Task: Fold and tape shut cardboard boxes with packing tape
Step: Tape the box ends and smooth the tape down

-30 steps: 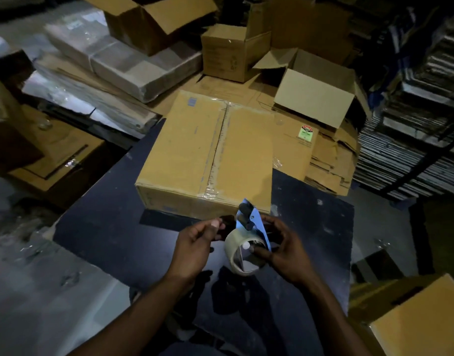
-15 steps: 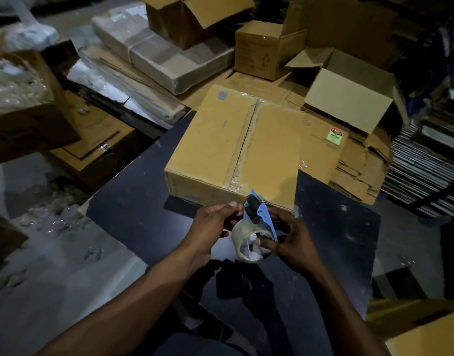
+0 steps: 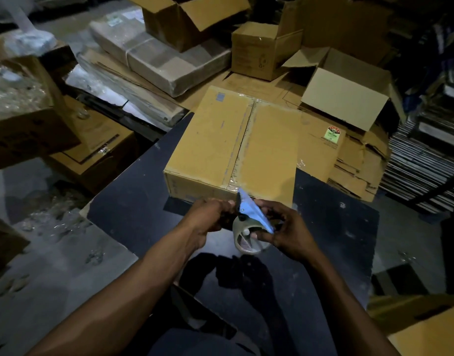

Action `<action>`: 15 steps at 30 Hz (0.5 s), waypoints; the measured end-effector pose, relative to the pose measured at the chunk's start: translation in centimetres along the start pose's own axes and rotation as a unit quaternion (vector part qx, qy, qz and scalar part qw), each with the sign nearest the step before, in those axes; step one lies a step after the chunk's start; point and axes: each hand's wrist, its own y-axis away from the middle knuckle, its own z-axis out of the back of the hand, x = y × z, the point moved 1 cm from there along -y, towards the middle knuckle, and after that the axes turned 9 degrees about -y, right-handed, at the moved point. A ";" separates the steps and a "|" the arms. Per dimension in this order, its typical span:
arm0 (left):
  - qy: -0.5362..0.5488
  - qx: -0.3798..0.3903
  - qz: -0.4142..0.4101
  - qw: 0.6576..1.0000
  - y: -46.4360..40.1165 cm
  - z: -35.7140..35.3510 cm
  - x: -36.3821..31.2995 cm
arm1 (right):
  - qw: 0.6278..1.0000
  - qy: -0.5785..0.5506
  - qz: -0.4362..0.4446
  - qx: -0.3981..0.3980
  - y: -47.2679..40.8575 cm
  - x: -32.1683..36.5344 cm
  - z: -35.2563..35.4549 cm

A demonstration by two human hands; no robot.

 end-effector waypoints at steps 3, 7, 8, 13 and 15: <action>-0.054 0.024 -0.028 0.998 -0.7 1.1 -0.2 | 0.998 0.046 0.034 0.008 -0.6 0.8 0.3; -0.043 0.057 -0.040 0.997 -1.1 3.1 -0.8 | 0.992 0.102 0.065 0.041 -1.6 3.1 1.3; -0.030 0.060 -0.041 0.997 -1.2 3.6 -1.0 | 0.992 0.101 0.062 0.050 -1.9 3.5 1.5; -0.005 0.049 -0.063 0.997 -1.2 4.7 -1.8 | 0.991 0.098 0.066 0.067 -2.8 4.5 1.6; 0.025 0.045 -0.050 0.997 -1.2 4.7 -1.5 | 0.991 0.093 0.067 0.065 -3.2 4.5 1.4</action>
